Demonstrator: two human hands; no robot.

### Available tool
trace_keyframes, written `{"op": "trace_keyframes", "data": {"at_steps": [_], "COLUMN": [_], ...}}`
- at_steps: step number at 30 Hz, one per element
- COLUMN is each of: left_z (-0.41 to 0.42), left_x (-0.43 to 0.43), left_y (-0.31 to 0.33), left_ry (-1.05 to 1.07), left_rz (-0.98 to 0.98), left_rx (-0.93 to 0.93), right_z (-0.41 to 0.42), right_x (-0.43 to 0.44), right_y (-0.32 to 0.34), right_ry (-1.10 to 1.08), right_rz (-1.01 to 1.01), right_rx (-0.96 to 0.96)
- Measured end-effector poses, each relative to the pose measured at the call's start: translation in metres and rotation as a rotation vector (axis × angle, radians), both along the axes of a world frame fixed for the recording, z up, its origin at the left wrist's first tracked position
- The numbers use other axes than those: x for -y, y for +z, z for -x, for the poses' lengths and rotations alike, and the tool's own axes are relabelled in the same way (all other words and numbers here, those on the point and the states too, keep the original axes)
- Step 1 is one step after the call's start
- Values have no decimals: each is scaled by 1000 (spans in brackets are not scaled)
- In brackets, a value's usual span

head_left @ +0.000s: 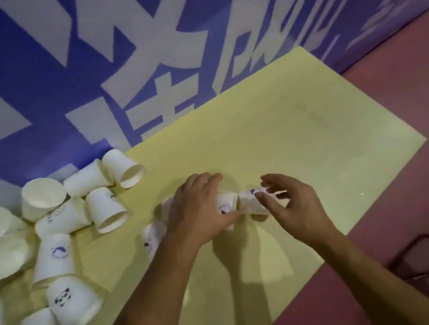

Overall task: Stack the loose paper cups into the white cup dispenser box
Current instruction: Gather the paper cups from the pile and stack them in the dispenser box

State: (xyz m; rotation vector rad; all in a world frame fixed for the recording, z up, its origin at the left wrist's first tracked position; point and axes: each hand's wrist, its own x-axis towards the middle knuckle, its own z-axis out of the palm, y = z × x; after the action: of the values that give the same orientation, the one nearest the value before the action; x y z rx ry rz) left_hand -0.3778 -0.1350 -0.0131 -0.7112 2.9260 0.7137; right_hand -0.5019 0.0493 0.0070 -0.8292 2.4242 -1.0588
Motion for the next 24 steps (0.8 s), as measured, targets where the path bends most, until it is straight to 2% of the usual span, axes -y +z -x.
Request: {"op": "trace_keyframes", "data": {"at_steps": [2,5,8,11,15,18,21,24], "left_z": [20,34,40,41,34,22,7,-24], "left_x": [-5,-9,-10,-9,-7,-6,-4,4], "left_y": [-18,-35,-42,-43,-37,-29,-9,21], "left_ry": [-5,-55,-57,-35,18,116,234,385], "left_rz": [88,161,178,146,-1,-213,-297,-370], "left_rx": [173,329,384,363,239,32,-204,-357], "right_z": [20,39,48,51,50,48,49,47], "right_x": [-14,-30,-36,-33,-27,-22,-26,-21], "right_y": [-7,-23,-43,-61,-80,-81,-73,-47], "right_ry": [18,105,206,277,300,272,208,166], "right_rz": [-56,-181,-275,-320,-272,-245,-201,-134], "right_rx": [-5,-8,-17,-39,-75,-82,-115,-103]}}
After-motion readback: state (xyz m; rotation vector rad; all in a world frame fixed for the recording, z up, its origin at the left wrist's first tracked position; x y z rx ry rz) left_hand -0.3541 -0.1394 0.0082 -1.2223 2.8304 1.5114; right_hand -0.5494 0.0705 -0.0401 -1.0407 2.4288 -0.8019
